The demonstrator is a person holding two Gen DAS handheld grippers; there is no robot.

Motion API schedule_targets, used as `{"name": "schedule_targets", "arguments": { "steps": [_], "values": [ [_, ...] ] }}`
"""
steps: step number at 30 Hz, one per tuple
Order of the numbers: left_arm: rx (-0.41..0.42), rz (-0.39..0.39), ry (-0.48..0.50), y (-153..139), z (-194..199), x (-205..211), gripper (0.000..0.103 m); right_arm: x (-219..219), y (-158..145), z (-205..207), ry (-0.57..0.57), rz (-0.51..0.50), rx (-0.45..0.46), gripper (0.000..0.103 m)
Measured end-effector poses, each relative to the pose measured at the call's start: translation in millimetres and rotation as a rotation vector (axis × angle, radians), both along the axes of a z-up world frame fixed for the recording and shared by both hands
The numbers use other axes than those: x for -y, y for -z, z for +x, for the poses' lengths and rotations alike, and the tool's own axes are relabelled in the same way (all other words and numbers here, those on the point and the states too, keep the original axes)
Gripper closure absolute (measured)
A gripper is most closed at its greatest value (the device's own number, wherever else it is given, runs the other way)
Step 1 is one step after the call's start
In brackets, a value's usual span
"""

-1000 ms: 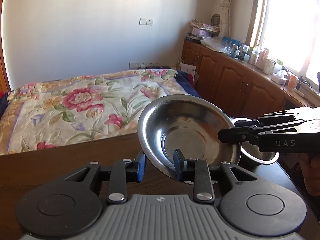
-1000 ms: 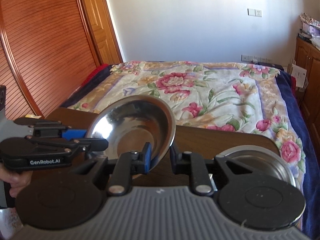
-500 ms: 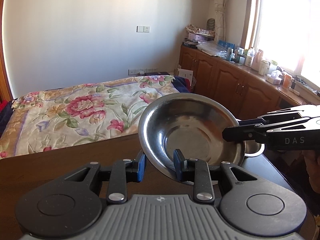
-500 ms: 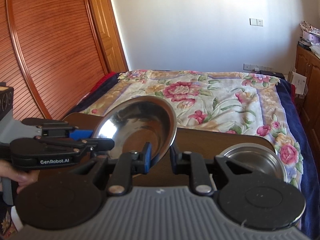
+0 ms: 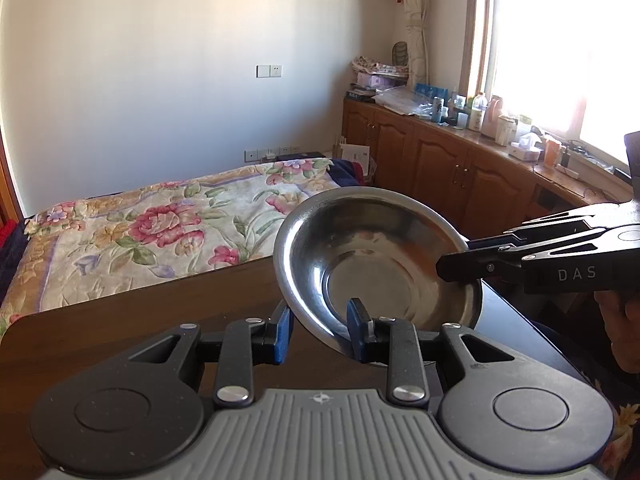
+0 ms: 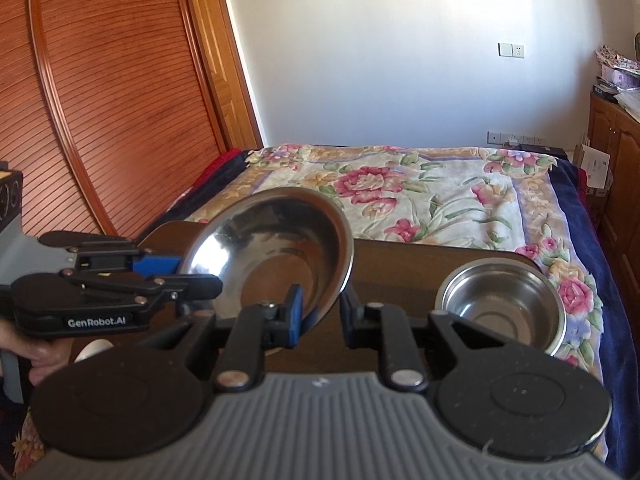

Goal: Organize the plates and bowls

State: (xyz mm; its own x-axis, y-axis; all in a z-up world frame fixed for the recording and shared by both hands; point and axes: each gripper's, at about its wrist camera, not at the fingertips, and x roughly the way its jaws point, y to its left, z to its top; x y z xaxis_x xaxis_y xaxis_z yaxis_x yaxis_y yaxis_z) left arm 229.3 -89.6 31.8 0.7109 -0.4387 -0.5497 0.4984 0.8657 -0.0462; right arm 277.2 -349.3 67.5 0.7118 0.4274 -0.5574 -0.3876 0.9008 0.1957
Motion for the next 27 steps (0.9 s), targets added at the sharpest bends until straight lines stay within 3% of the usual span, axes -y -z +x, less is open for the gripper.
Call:
{"name": "schedule_targets", "arguments": {
  "steps": [18, 27],
  "values": [
    [0.050, 0.019, 0.034, 4, -65, -8, 0.071, 1, 7, -59, -0.011, 0.025, -0.004, 0.081],
    [0.042, -0.036, 0.017, 14, -95, -18, 0.071, -4, 14, -89, -0.012, 0.018, 0.002, 0.081]
  ]
}}
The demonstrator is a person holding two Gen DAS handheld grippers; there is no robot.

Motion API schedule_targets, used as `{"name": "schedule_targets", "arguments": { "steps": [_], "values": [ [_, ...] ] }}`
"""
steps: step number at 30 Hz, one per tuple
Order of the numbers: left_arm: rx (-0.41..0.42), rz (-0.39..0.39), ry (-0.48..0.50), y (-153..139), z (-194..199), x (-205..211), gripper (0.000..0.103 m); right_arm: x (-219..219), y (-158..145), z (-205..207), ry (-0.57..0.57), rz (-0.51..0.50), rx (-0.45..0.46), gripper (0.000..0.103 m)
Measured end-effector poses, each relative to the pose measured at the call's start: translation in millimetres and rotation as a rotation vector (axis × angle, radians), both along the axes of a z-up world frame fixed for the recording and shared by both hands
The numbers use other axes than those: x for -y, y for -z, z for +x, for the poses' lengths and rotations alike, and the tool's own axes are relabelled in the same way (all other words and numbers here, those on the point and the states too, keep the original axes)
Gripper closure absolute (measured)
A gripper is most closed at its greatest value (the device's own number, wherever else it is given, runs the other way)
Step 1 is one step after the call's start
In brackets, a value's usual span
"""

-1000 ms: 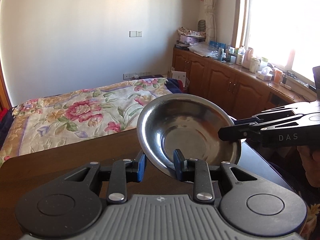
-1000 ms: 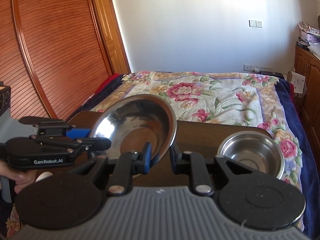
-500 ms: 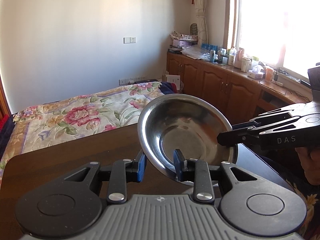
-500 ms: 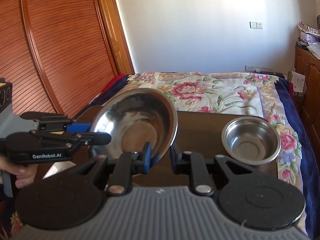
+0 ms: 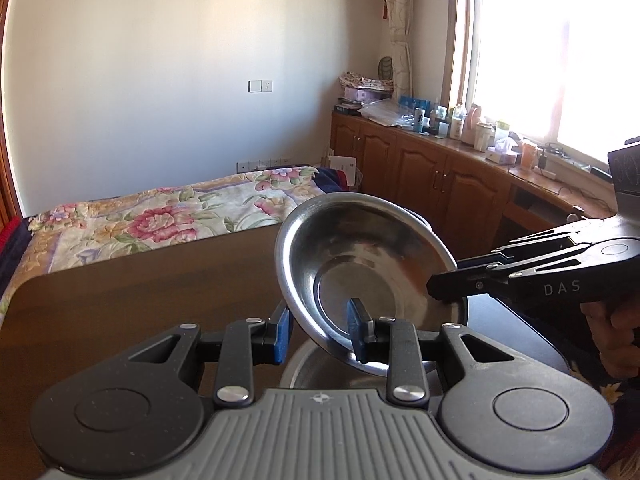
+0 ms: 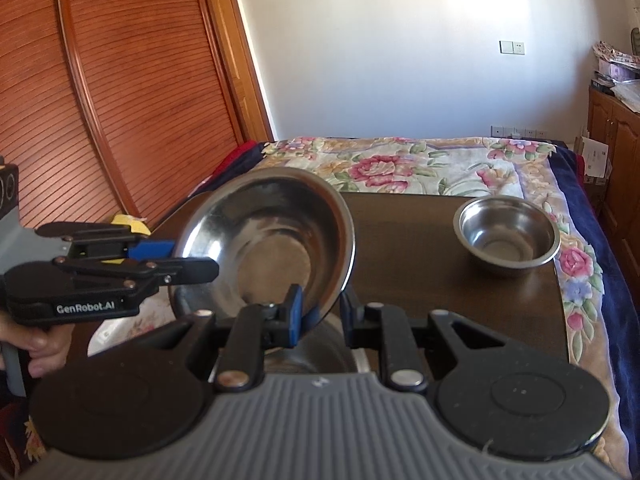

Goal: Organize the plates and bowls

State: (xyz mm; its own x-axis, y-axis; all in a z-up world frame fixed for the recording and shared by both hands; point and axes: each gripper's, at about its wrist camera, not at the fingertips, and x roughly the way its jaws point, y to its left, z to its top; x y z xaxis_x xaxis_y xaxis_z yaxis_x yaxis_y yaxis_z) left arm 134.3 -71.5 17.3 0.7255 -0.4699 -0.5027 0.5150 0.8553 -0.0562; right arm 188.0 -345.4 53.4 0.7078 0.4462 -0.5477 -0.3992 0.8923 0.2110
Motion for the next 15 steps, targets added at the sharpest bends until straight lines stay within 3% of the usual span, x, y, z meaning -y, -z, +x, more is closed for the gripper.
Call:
{"name": "schedule_targets", "arguments": {
  "steps": [15],
  "values": [
    [-0.013, 0.062, 0.027, 29, -24, 0, 0.071, -3, 23, -18, -0.025, 0.026, -0.049, 0.081]
  ]
}}
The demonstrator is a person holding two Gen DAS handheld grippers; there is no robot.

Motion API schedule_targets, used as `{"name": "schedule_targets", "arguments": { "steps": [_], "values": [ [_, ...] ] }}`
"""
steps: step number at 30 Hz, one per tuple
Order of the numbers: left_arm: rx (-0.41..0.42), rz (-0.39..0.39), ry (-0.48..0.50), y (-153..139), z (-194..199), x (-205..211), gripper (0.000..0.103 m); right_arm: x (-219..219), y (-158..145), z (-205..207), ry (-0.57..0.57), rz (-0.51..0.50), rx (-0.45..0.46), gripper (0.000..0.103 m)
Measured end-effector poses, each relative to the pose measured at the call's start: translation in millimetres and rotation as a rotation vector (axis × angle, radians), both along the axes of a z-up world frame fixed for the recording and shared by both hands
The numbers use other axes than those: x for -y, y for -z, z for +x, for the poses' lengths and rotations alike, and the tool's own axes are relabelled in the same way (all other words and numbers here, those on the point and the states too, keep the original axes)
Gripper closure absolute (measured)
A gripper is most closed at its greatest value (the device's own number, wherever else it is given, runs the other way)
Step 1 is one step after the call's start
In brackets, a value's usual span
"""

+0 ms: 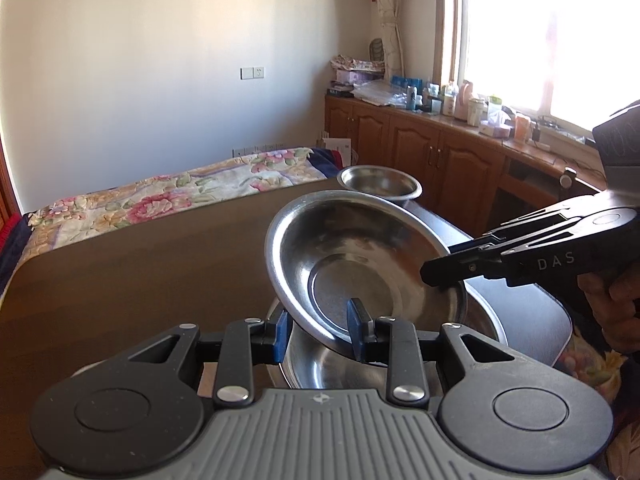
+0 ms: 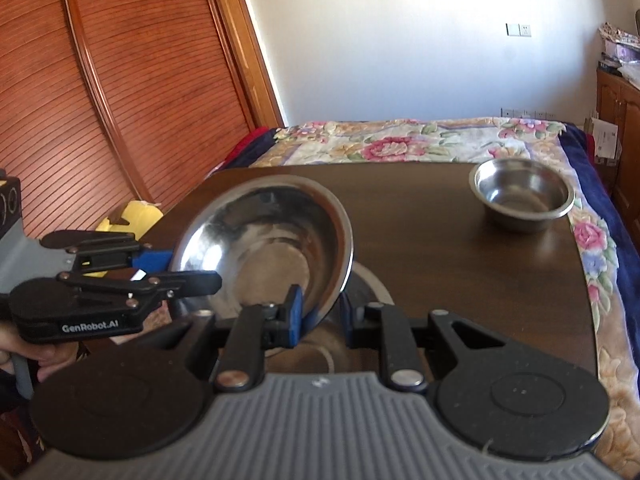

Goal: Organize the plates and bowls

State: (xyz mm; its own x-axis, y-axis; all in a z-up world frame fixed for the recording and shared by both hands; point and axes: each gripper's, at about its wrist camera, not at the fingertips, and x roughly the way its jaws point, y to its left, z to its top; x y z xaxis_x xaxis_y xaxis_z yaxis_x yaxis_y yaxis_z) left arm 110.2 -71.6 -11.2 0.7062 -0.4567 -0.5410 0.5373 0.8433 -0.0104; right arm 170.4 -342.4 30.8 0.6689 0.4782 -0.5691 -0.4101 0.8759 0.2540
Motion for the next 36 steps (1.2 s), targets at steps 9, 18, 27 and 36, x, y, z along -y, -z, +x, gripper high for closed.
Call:
{"name": "schedule_targets", "arguments": {
  "steps": [9, 18, 27, 36],
  "values": [
    [-0.003, 0.031, 0.026, 12, -9, 7, 0.071, 4, 16, -10, 0.021, -0.008, -0.020, 0.081],
    [-0.034, 0.045, 0.017, 25, -4, 9, 0.071, 5, 26, -11, 0.027, -0.007, -0.025, 0.082],
    [-0.026, 0.072, 0.023, 31, -2, 13, 0.071, -2, 23, -13, 0.005, -0.094, 0.012, 0.083],
    [-0.011, 0.086, 0.015, 34, -5, 14, 0.071, -9, 17, -14, -0.031, -0.199, 0.042, 0.083]
  ]
}}
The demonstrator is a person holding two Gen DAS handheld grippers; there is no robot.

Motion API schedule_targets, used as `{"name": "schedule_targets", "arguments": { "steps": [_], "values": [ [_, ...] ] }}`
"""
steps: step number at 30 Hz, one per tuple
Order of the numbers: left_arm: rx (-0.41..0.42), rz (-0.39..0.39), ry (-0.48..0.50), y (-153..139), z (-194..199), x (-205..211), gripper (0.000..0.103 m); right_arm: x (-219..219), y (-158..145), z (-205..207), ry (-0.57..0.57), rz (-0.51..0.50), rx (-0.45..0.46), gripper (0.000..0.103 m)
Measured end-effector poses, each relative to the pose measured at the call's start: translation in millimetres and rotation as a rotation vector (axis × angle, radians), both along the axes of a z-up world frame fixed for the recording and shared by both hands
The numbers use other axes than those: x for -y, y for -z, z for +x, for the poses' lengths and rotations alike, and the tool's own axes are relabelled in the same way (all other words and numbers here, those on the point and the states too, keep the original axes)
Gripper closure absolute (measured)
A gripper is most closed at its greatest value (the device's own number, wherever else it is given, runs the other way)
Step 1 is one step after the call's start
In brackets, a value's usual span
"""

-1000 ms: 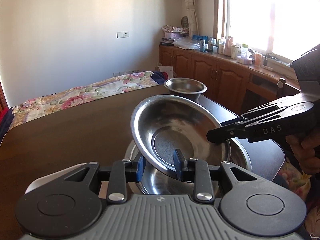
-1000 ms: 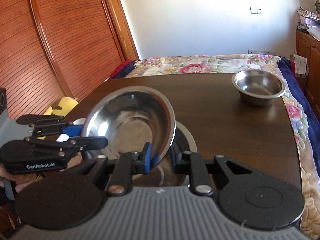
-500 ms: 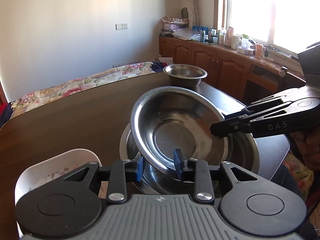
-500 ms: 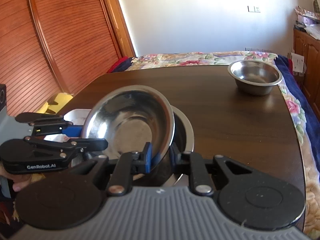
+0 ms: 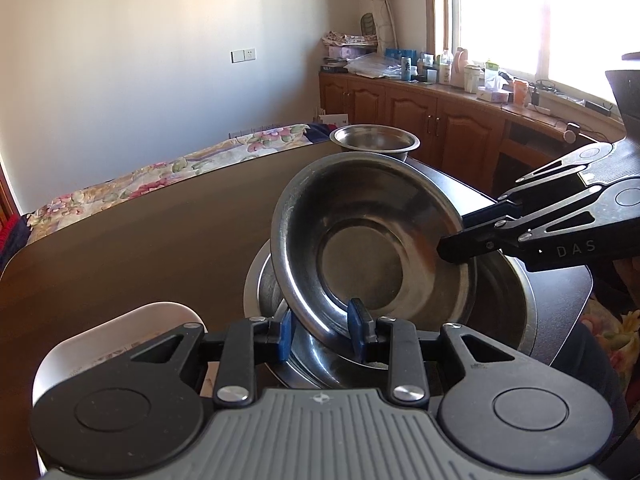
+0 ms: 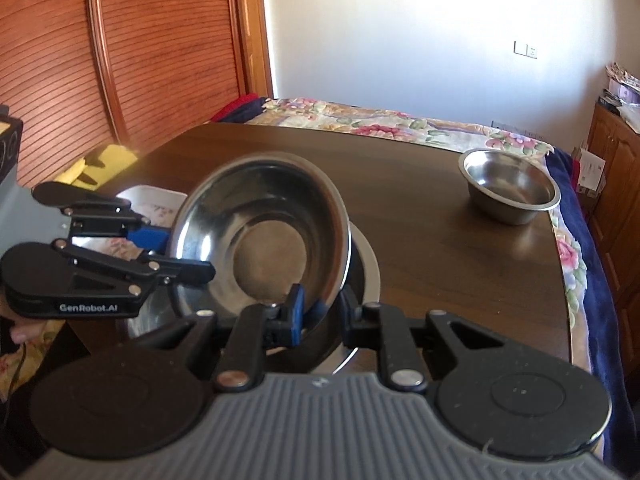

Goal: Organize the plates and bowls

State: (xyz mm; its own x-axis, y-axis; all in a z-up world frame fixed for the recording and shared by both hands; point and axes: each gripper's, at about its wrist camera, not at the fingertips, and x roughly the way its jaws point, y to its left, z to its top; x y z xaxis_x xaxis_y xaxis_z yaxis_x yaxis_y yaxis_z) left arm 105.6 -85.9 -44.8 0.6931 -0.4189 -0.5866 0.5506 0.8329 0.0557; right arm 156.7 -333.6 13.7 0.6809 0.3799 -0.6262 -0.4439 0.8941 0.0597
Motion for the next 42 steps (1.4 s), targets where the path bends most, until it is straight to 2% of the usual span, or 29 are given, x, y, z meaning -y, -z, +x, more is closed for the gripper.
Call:
{"name": "schedule_targets", "arguments": {
  "steps": [8, 12, 15, 21, 26, 31, 39, 42],
  "values": [
    [0.001, -0.004, -0.013, 0, 2, -1, 0.071, -4, -4, -3, -0.040, -0.052, 0.000, 0.084],
    [0.003, -0.012, -0.025, 0, 3, -1, 0.072, -9, -7, -4, -0.062, -0.102, 0.006, 0.091],
    [0.011, 0.000, -0.028, 1, 1, 3, 0.072, -11, -7, -4, -0.064, -0.116, 0.008, 0.091],
    [0.002, -0.040, -0.037, -2, 2, -2, 0.072, -13, -6, 2, -0.054, -0.129, 0.012, 0.091],
    [0.023, -0.085, -0.049, -10, 0, -12, 0.072, -22, -5, 5, -0.054, -0.186, 0.020, 0.090],
    [0.041, -0.086, -0.064, -12, -1, -14, 0.072, -29, -4, 10, -0.047, -0.213, 0.019, 0.090],
    [0.042, -0.134, -0.086, -16, 1, -20, 0.072, -32, 0, 12, -0.027, -0.215, 0.042, 0.089],
    [0.044, -0.149, -0.088, -19, 4, -18, 0.072, -29, -1, 12, -0.012, -0.188, 0.057, 0.089]
  ]
}}
